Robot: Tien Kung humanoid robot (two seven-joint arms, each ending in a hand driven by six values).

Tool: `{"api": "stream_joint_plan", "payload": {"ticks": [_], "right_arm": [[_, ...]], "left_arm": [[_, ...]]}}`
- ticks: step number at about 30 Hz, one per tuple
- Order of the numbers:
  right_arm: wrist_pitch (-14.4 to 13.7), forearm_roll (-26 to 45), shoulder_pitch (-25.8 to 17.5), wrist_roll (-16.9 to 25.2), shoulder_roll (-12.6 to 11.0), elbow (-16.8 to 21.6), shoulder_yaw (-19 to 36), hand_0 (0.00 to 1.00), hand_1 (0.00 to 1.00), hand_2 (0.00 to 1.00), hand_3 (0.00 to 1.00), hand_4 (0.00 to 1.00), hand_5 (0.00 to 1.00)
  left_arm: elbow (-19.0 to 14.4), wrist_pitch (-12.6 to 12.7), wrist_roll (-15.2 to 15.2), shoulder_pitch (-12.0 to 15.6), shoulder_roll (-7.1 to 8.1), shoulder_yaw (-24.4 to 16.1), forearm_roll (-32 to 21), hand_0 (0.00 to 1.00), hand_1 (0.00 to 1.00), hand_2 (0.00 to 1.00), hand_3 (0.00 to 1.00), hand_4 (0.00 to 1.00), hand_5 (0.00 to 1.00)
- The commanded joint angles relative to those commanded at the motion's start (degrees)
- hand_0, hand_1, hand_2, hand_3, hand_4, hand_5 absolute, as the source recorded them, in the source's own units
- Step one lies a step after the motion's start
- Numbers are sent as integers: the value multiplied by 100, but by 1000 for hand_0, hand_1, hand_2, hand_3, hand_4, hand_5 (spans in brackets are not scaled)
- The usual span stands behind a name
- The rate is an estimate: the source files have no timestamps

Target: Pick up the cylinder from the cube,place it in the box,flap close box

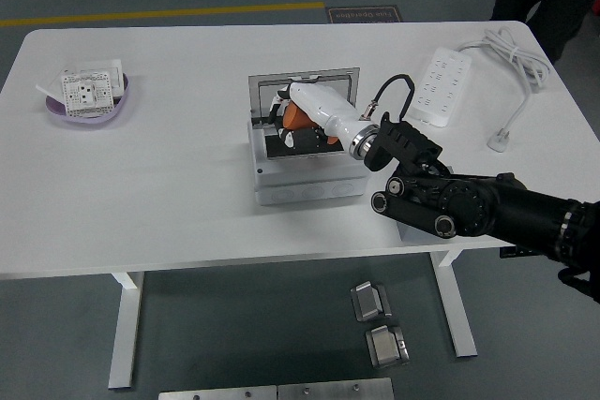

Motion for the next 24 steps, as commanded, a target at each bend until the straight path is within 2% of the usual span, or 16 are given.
{"api": "stream_joint_plan", "payload": {"ticks": [7,8,13,14,19,20,24], "right_arm": [[488,-410,127,23,73,-316,186,2,71,224,211,2,2],[549,-464,129,31,76,-344,211,2,113,261,247,2,2],[688,-644,114,105,89,-431,321,2,113,261,247,2,2],[686,-688,109,135,94,-455,345,127,223,430,495,2,113],[725,-919,113,226,123,-558,439,127,223,430,495,2,113],[750,-987,117,239,129,-576,453,282,339,534,654,52,156],[875,-1281,129,270,153,-623,512,282,339,534,654,52,156]], "left_arm": [[-4,-1,-4,-33,9,8,18,669,660,650,721,749,568],[-4,0,-8,-35,8,14,12,669,662,650,720,747,567],[-7,1,-16,-50,5,35,0,669,662,650,720,747,567],[-7,1,-18,-56,4,38,1,670,660,650,719,746,568],[-12,2,-31,-84,0,66,-15,670,660,650,719,746,568],[-14,3,-35,-90,0,74,-20,669,660,650,719,746,569],[-11,0,-30,-103,0,56,11,669,660,650,719,746,569]]}}
